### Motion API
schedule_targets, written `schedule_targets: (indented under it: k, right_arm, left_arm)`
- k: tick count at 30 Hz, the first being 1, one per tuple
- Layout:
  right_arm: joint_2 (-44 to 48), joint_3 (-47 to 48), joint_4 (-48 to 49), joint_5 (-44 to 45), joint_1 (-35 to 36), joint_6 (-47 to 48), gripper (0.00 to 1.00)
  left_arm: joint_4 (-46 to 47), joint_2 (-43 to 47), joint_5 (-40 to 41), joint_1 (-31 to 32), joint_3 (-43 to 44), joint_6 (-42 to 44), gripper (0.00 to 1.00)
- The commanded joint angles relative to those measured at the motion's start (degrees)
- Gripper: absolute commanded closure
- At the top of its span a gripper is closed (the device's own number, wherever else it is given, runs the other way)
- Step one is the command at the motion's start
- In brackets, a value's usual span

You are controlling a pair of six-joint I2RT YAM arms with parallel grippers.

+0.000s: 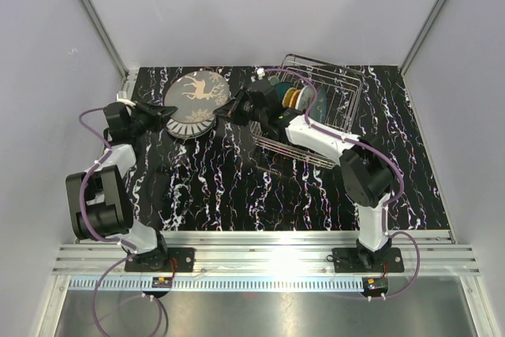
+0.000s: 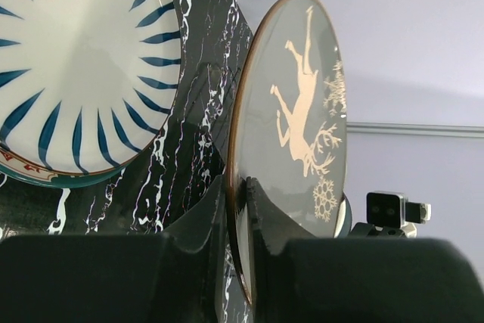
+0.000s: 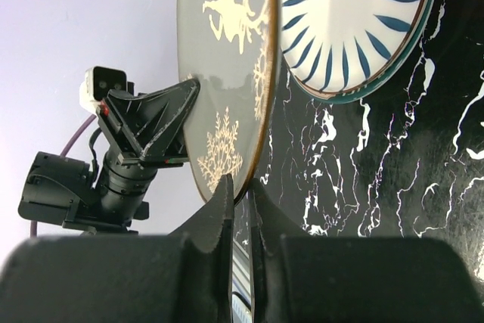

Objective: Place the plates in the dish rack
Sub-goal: Pass the plate from the right arm to the left

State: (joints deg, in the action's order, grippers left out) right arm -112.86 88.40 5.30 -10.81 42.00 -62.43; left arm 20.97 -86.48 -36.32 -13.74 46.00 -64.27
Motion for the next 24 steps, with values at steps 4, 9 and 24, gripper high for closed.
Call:
schedule_targets:
  k: [4,9,24]
  right_arm:
    - [3.6,0.4,12.5,-10.5,3.8,1.9,1.0]
    - [4.2,-0.1,11.1,-9.3,3.8,3.1,1.0]
    - [3.3,-1.6,11.0,-8.6,1.8,1.6,0.76]
  left_arm:
    - [5.1,1.0,-14.6,4.2,3.0,1.1,1.0]
    - [2.3,1.9,-14.1,4.2,3.7,3.2,1.0]
    - [-7.9,8.1,-7.7,-2.1,0.2,-1.5,1.0]
